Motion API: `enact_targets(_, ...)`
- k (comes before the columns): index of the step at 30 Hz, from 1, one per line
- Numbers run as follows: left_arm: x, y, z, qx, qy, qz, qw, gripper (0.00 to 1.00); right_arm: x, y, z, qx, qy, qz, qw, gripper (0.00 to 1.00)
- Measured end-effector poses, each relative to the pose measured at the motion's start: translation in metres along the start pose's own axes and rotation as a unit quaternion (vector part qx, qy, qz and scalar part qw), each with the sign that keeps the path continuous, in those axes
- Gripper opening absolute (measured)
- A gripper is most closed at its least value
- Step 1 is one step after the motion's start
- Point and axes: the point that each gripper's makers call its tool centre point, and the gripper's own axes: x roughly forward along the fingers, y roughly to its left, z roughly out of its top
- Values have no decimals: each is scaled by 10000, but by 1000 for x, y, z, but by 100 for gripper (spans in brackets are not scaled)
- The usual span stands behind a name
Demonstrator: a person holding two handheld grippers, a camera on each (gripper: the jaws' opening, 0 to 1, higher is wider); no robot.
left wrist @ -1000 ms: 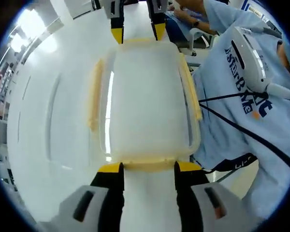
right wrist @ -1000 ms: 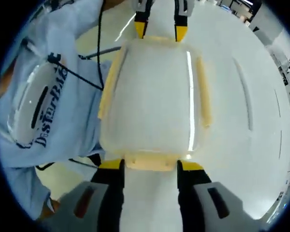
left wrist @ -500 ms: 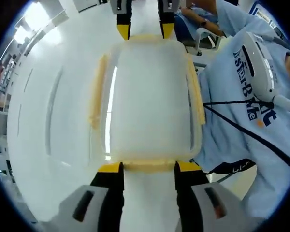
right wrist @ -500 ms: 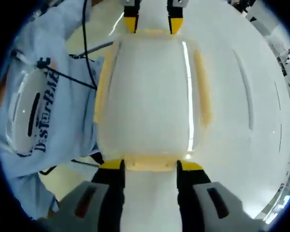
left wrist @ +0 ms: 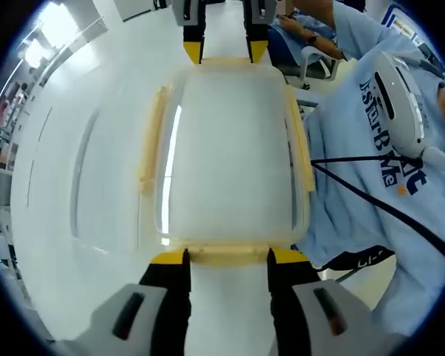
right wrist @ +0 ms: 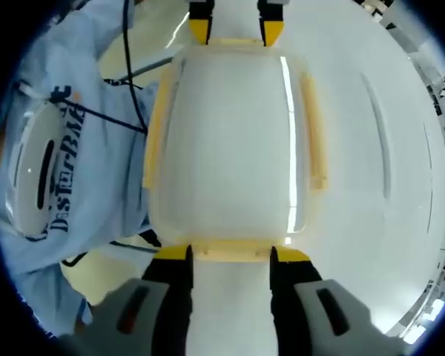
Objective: Snap each plastic latch of the storage box into its locked position after aligning the lid with the box until every specified latch is closed and the lid sits flush.
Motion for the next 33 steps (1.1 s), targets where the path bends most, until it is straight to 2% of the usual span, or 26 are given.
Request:
enact_targets(9, -1, 1, -1, 5, -130, 3, 9999, 40, 1, -1, 1, -33, -8, 4, 10000, 39)
enact_targets(16, 0, 2, -1, 45, -19, 3, 10000, 40, 1, 0, 1, -58, 1, 10, 10000, 40)
enact_targets(33, 2, 2, 1, 34, -42, 7, 10000, 40, 1, -1, 0, -39, 75, 0, 10000, 40)
